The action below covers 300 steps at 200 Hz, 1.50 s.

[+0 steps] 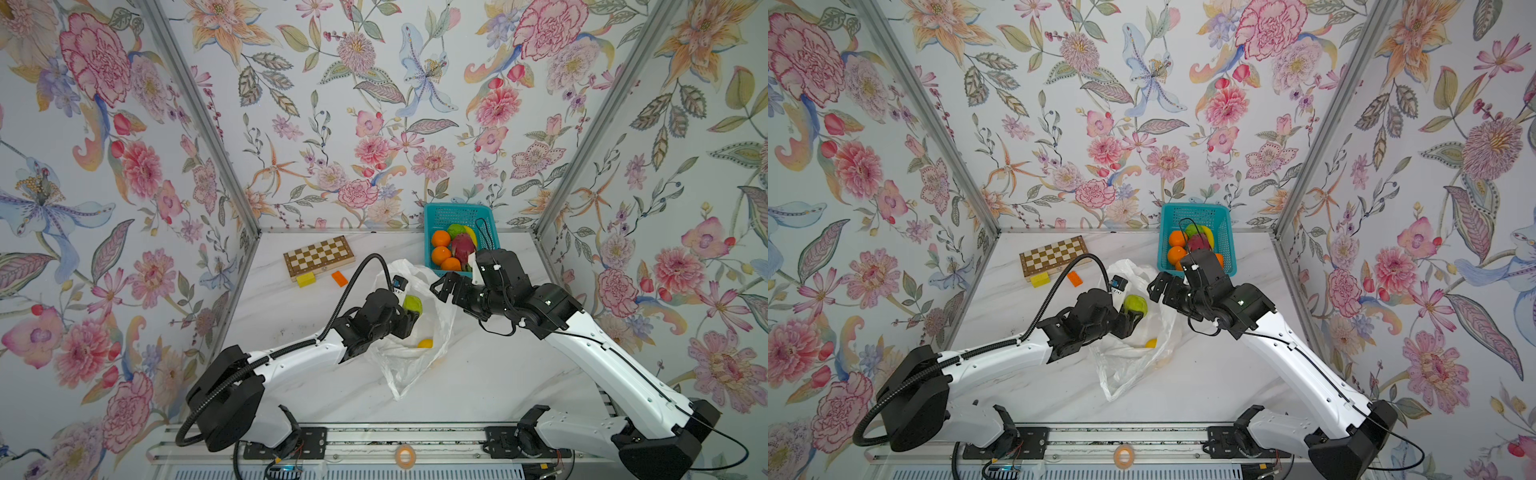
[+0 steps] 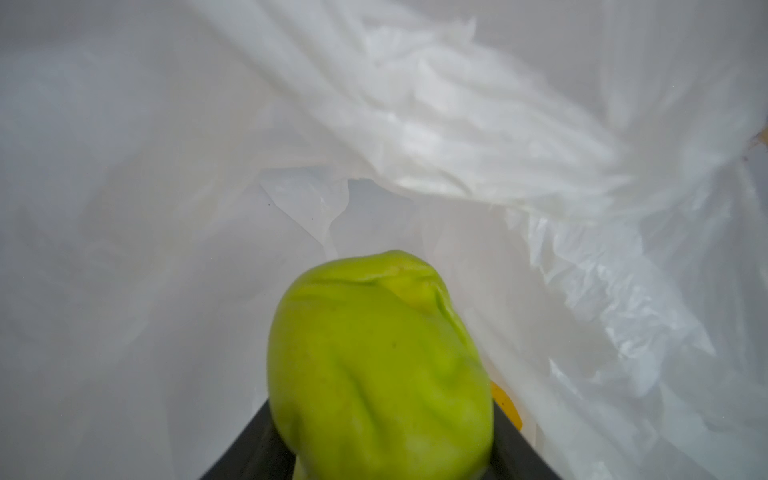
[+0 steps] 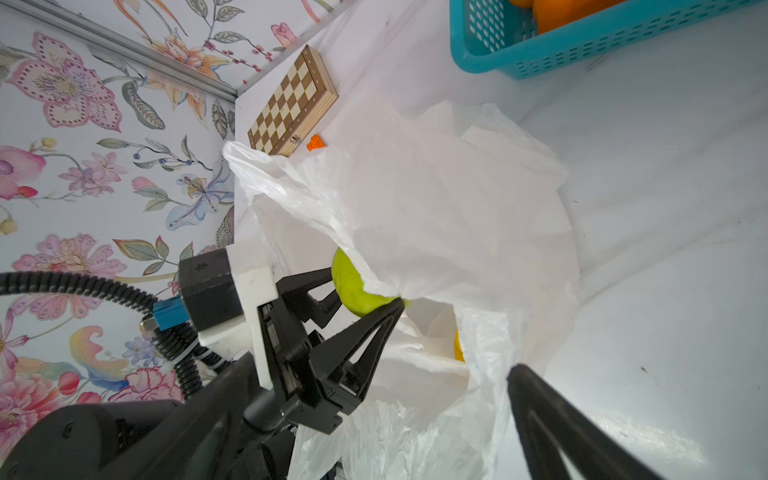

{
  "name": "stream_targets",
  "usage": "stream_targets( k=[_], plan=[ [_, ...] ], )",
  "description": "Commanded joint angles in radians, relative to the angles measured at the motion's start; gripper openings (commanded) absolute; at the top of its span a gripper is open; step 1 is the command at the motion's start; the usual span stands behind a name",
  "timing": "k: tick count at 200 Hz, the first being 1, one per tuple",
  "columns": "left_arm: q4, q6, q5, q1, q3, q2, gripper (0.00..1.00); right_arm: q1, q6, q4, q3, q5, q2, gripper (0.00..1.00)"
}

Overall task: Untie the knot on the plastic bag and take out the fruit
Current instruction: 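Grasp the green pear and lift it out of the bag with the left gripper, then grasp the green pear with the right gripper from the left gripper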

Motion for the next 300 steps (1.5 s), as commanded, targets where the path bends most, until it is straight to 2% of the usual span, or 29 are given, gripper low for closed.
stream_targets(
  k=[1, 81, 133, 198, 221, 236, 262, 300],
  plan=[
    [0.079, 0.067, -0.001, 0.016, -0.017, -0.061, 0.58, -0.013, -0.016, 0.006, 0.059, -0.008, 0.002, 0.99],
    [0.142, 0.223, 0.049, 0.033, 0.062, -0.171, 0.59, -0.038, -0.08, 0.068, 0.198, -0.128, 0.063, 0.99],
    [0.174, 0.305, 0.109, 0.035, 0.135, -0.189, 0.59, -0.038, -0.063, 0.142, 0.227, -0.218, 0.09, 0.99],
    [0.179, 0.39, 0.229, 0.034, 0.239, -0.18, 0.59, -0.042, -0.053, 0.178, 0.254, -0.256, 0.112, 0.99],
    [0.111, 0.424, 0.246, 0.033, 0.297, -0.153, 0.59, -0.041, -0.052, 0.2, 0.249, -0.268, 0.115, 0.98],
    [0.067, 0.443, 0.253, 0.033, 0.335, -0.138, 0.6, -0.041, -0.052, 0.215, 0.242, -0.279, 0.116, 0.95],
    [0.056, 0.465, 0.254, 0.033, 0.35, -0.13, 0.6, -0.041, -0.052, 0.215, 0.239, -0.285, 0.119, 0.82],
    [0.03, 0.479, 0.243, 0.033, 0.361, -0.118, 0.61, -0.041, -0.052, 0.215, 0.24, -0.285, 0.123, 0.68]
  ],
)
